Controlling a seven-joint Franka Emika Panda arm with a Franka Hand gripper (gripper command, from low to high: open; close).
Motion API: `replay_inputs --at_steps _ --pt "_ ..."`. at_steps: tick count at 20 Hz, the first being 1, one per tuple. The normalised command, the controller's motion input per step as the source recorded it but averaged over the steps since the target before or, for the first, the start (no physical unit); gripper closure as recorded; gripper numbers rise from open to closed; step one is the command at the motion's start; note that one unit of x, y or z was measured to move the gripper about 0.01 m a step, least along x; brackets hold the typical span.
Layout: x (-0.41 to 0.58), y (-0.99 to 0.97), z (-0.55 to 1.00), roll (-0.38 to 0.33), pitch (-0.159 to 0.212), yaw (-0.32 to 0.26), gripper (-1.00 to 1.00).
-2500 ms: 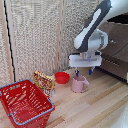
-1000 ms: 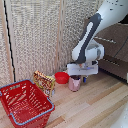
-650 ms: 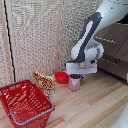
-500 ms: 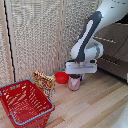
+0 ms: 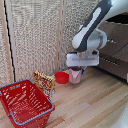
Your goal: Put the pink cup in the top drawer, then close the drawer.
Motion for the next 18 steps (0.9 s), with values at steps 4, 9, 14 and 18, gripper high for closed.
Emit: replay_inputs --at_steps 4,9,14,18 --pt "0.178 0.00 0.86 -0.040 -0.001 0.000 1.00" --pt "0.266 0.00 0.85 -0.040 -0.001 -0.008 1.00" --pt "0.328 0.00 0.88 -0.051 0.001 -0.006 1.00" --pt "0.410 0.00 0.91 -0.064 0.031 -0.046 1.00"
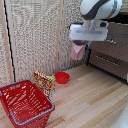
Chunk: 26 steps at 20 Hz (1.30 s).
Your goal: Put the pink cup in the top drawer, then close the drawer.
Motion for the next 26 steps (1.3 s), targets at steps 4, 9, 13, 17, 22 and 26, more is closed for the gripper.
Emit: replay_inputs --at_steps 4,9,13,17,22,26 --pt "0.424 0.00 0.91 -0.087 0.065 -0.112 1.00" --pt "0.477 -0.01 0.92 -0.077 0.099 -0.173 1.00" --pt "0.509 -0.09 0.99 -0.051 0.094 -0.117 1.00" --pt "0.498 -0.17 0.96 -0.050 0.106 -0.129 1.00" --pt "0.425 -0.28 0.94 -0.052 0.104 -0.114 1.00" --pt "0.329 -0.51 0.82 -0.057 0.133 -0.104 1.00"
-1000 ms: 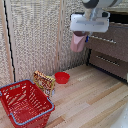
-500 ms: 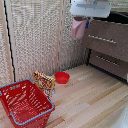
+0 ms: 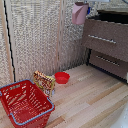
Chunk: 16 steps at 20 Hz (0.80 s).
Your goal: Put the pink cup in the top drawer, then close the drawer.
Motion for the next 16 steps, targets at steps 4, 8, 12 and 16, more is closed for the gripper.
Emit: replay_inputs --at_steps 4,8,12,16 --pt "0.259 -0.70 0.77 -0.036 0.135 -0.082 1.00" --pt "0.175 -0.84 0.68 -0.020 0.154 -0.066 1.00" --pt "0.150 -0.88 0.63 -0.016 0.160 -0.057 1.00" --pt "0.146 -0.91 0.61 -0.010 0.172 -0.062 1.00"
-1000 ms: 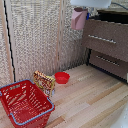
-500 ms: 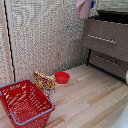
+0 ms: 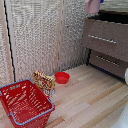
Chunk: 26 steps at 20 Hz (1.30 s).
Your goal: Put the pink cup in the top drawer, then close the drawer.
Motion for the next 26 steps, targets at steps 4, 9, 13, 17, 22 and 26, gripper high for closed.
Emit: replay_inputs --at_steps 4,9,13,17,22,26 --pt "0.144 -0.97 0.58 0.000 0.187 -0.063 1.00" --pt "0.038 -0.81 0.25 -0.003 0.129 -0.092 1.00" --pt "0.000 -0.43 -0.15 -0.020 0.025 -0.115 1.00" --pt "-0.003 -0.27 -0.24 0.000 0.000 -0.080 1.00" --pt "0.055 -0.09 -0.32 -0.072 0.043 -0.019 -1.00" --pt "0.016 0.14 -0.11 -0.043 0.043 -0.011 -1.00"
